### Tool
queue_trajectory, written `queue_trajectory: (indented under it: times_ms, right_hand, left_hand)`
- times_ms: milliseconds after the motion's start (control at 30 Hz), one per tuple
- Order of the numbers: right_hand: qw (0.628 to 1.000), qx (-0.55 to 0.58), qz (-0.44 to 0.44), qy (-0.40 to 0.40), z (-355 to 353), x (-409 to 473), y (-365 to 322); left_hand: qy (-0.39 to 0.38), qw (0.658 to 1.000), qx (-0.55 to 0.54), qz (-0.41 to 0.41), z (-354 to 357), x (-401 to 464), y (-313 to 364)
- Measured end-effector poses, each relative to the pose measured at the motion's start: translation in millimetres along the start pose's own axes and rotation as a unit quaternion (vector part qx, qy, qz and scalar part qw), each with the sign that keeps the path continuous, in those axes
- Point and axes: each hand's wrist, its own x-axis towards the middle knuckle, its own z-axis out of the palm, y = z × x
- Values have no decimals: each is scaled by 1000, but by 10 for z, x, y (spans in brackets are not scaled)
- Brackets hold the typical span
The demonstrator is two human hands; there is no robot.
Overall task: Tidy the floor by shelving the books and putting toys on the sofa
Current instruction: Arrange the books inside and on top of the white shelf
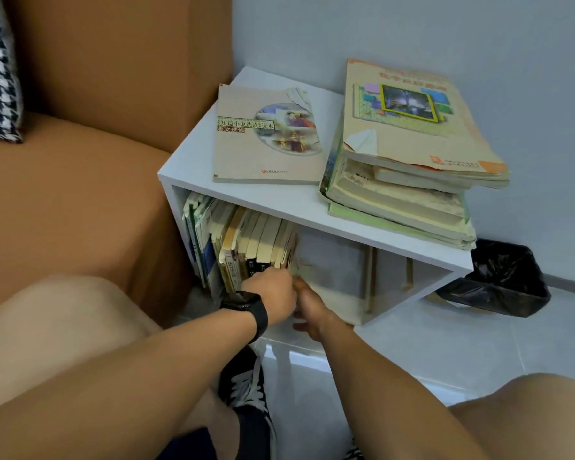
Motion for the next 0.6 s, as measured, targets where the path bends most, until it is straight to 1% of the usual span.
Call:
queue_trajectory:
  times_ms: [67,100,200,233,300,367,400,467,500,533,567,600]
  right_hand:
    - [1000,-10,3,25,28,60,-31]
    - [999,-6,-1,36,22,65,-47]
    - [998,20,-53,33,-64,163,-9]
    - [996,42,-63,35,-61,179,16]
    - [994,56,-85,51,-22,210,0]
    - [992,33,-107,55,51,295,-56]
    - [993,5,-102,56,62,315,-74]
    - [990,-29,-115,77,31,378,-53]
    - [987,-50,-132,82,45,396,-31]
    - [984,-30,-157,81,85,286,-33]
    - [981,26,-176,80,209,253,-78]
    - [984,11,-174,34,278,92,-164]
  left_hand:
    - [5,1000,17,3,-10,-23,34]
    - [2,1000,-4,9,-21,-20,44]
    - [-16,991,-133,29,-36,53,47]
    - [-15,989,-141,42,-50,59,62]
    - [2,993,-103,65,-56,69,87]
    - [22,996,-58,70,-57,48,98]
    - [29,997,-37,67,-59,40,95]
    - [51,996,19,76,-98,2,109]
    - [78,991,37,99,-124,-22,132]
    - [121,982,55,132,-155,-48,159]
    - [175,966,80,171,-177,-54,178]
    - [221,946,120,204,-198,-53,206]
